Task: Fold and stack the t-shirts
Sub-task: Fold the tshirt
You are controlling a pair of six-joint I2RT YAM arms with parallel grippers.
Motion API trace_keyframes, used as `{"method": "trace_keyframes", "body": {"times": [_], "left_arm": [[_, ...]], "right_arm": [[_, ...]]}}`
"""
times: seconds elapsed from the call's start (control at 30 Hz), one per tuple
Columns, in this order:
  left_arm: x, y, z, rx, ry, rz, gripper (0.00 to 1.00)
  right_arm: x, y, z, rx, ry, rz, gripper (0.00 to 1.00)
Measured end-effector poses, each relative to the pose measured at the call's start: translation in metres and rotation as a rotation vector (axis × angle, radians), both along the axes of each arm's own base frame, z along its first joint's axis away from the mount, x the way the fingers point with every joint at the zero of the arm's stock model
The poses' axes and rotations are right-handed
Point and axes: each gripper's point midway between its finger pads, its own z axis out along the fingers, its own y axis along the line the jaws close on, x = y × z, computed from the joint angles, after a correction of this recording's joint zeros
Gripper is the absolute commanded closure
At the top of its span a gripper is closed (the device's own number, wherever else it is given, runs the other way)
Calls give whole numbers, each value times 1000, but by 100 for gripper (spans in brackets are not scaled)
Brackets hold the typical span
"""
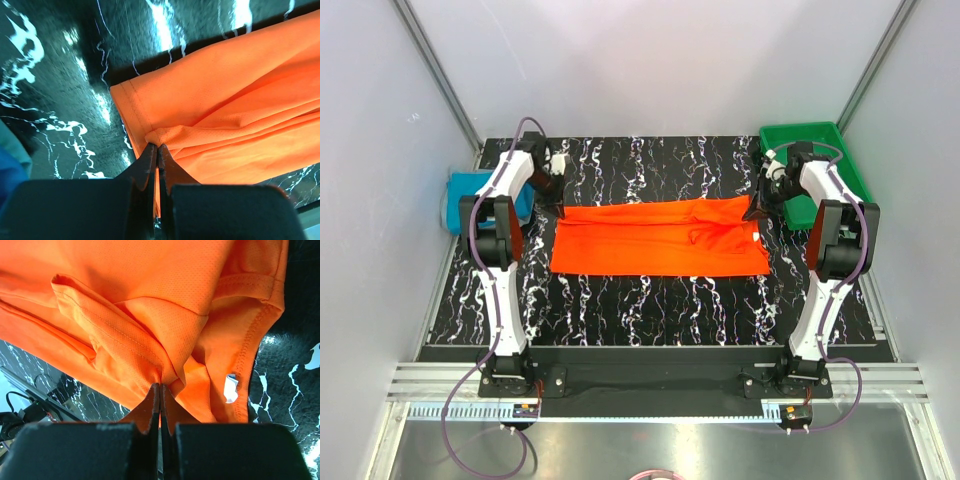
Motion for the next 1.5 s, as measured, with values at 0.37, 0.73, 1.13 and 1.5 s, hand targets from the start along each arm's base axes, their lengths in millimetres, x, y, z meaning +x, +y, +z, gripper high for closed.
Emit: {"method": "trace_keyframes", "body": {"times": [0.37,0.73,1.13,1.5], "left_arm": [[-4,4,-4,23,18,6,91],[-15,33,-10,198,48,58,47],[61,-12,71,165,-285,1,50],[39,-71,-19,95,-85,-133,55]], "right_arm": [[-1,0,-1,-2,-1,9,100],[-32,-4,-13,-34,89,13,53],[39,-6,26,-61,-117,6,58],[47,62,-46,-43,-2,137,60]]}}
